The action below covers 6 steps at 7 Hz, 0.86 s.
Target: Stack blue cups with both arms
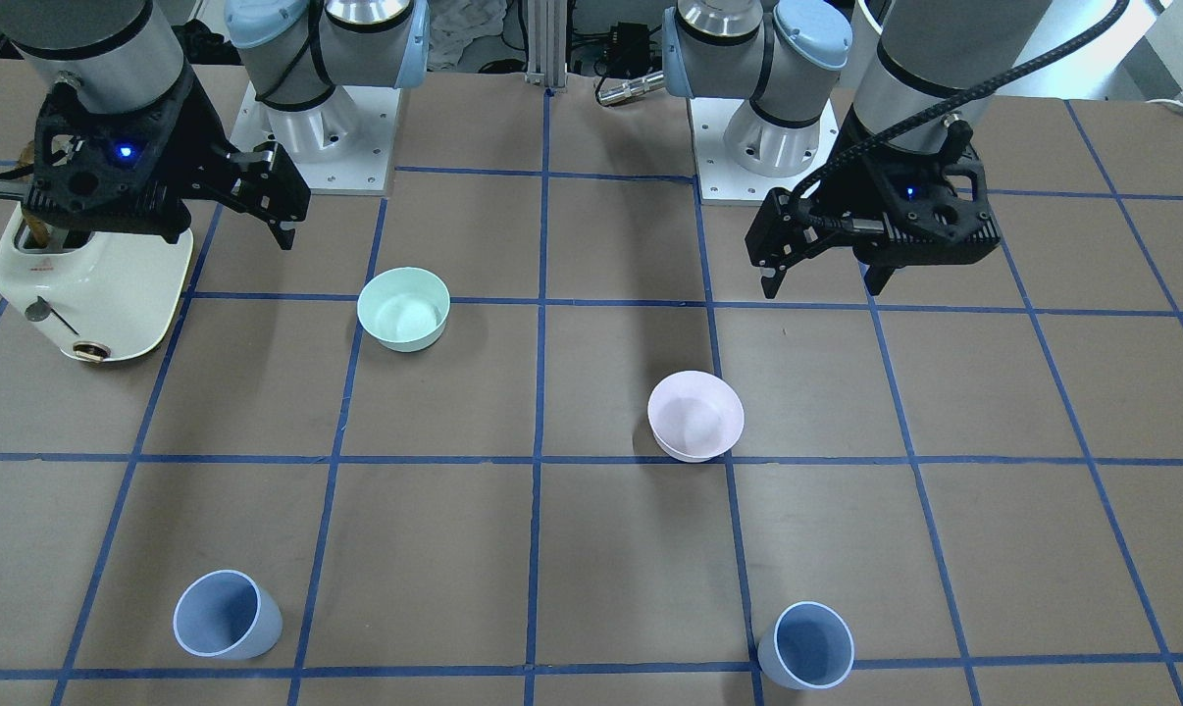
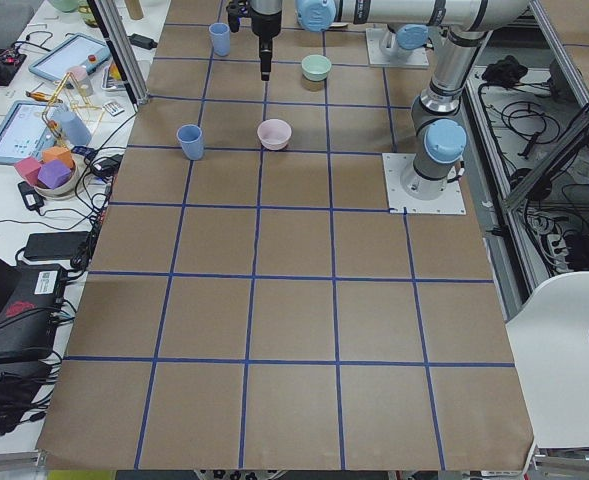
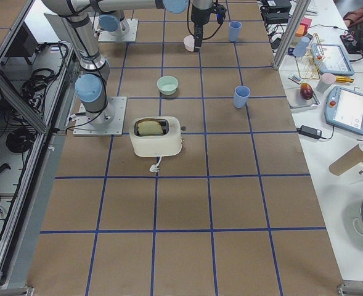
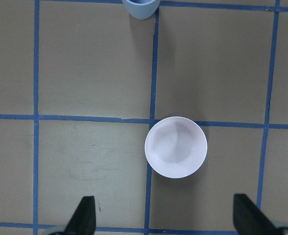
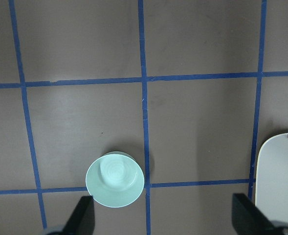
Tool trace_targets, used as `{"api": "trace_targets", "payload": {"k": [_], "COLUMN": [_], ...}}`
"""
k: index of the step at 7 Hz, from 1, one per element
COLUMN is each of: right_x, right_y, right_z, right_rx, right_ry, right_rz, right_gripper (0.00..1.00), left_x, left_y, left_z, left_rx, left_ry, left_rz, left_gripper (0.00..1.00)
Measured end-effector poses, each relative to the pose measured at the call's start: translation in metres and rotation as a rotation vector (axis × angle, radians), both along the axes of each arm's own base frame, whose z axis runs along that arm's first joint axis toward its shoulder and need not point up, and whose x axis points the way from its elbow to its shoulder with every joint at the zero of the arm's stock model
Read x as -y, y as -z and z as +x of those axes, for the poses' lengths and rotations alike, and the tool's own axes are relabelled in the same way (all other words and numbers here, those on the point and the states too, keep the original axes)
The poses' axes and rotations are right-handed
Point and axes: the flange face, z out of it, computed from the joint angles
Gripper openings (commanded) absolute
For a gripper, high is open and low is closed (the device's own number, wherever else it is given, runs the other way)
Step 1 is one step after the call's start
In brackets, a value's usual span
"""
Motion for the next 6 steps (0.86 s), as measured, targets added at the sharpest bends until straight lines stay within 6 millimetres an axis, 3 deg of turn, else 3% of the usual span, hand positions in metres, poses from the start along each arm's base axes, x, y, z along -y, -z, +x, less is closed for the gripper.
{"api": "trace_targets", "payload": {"k": [4,6], "right_x": [0.015,0.031], "right_y": [0.018,0.027], "right_z": [-0.008,-0.035], "right_rx": [-0.002,0.007], "right_ry": [0.008,0.012], "right_rz": [0.029,0.031], "right_gripper": [1.00,1.00], "left_x": [0.001,0.004], "left_y": [0.000,0.001], "left_z": [0.000,0.000], "left_rx": [-0.001,-0.001], "left_ry": [-0.001,-0.005], "left_rz": [0.001,0.002], "left_gripper": [1.00,1.00]}}
